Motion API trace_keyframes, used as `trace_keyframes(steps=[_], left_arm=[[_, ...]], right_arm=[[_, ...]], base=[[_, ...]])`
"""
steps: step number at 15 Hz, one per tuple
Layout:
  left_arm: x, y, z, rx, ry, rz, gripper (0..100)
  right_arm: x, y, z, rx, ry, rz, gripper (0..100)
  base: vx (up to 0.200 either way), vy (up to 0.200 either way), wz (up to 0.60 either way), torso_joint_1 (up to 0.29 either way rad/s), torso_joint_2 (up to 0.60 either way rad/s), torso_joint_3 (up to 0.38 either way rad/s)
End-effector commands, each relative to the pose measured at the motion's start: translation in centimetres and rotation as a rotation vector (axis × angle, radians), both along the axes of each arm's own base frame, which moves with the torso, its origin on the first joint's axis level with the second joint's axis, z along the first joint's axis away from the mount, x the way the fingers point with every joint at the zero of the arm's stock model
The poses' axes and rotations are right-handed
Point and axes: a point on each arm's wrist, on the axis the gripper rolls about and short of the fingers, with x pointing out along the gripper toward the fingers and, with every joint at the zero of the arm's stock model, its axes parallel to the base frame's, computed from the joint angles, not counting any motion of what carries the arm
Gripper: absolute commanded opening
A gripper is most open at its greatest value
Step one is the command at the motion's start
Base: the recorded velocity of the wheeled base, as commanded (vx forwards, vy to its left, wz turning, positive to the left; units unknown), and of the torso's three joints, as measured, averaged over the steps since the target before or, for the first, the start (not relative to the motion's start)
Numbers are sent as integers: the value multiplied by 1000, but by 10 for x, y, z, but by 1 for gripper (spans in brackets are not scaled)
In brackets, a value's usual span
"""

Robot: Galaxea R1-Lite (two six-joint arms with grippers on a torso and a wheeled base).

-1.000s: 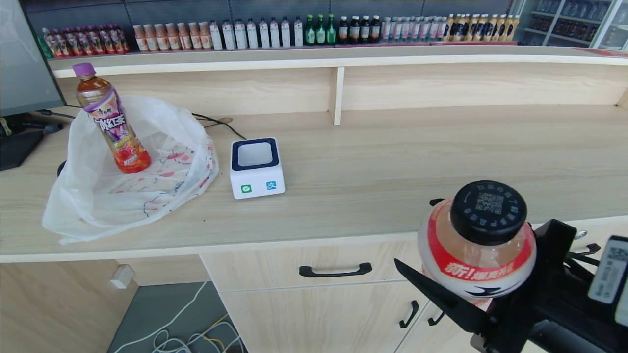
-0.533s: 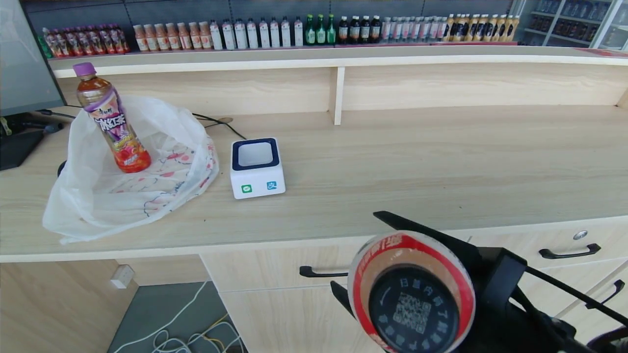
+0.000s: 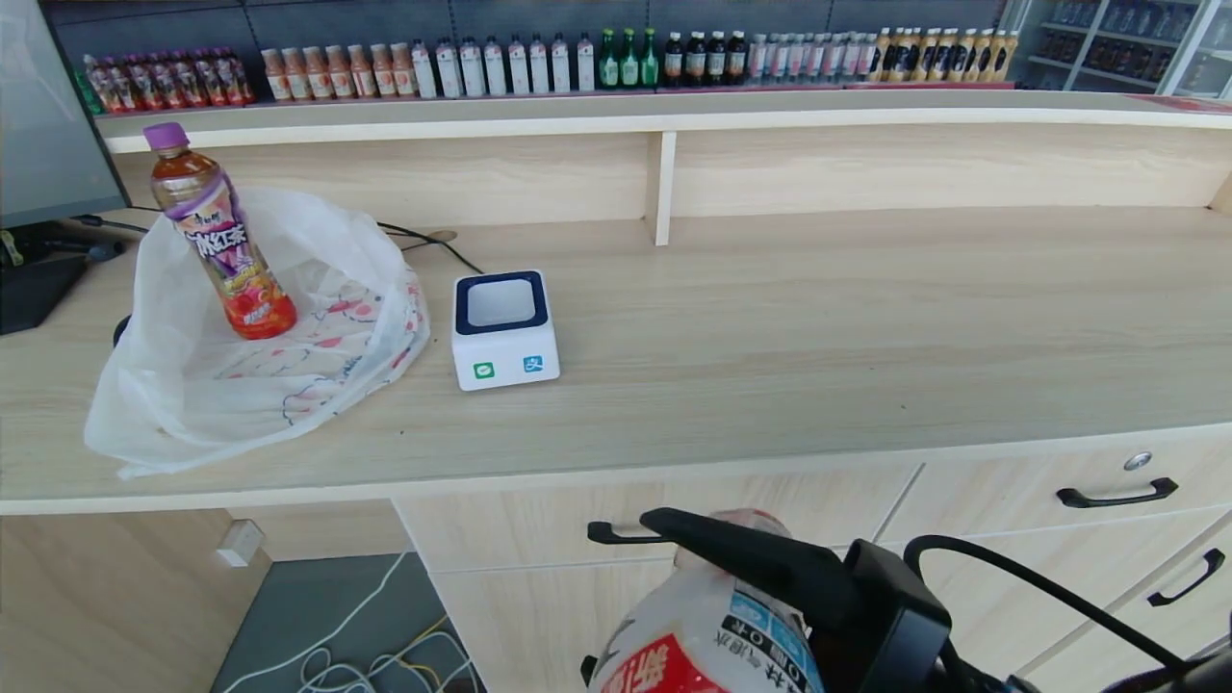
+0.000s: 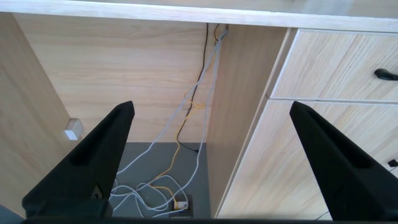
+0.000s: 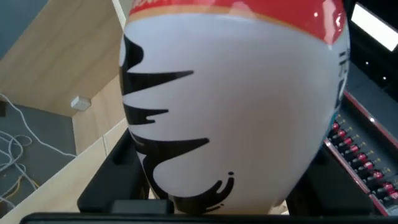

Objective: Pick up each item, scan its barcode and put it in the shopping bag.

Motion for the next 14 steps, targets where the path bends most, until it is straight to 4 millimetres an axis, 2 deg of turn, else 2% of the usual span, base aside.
trace_keyframes(steps=[1,4,14], left_arm=[[0,0,0,0,-1,1,100],[0,0,0,0,-1,1,100],[0,0,0,0,-1,1,100]], right_arm=[[2,3,4,-1,-54,16,0],[7,5,9,-13,-155,60,0],[14,4,14,-33,-269,25,0]], base=[[0,0,0,0,0,0],[0,0,0,0,0,0],[0,0,0,0,0,0]])
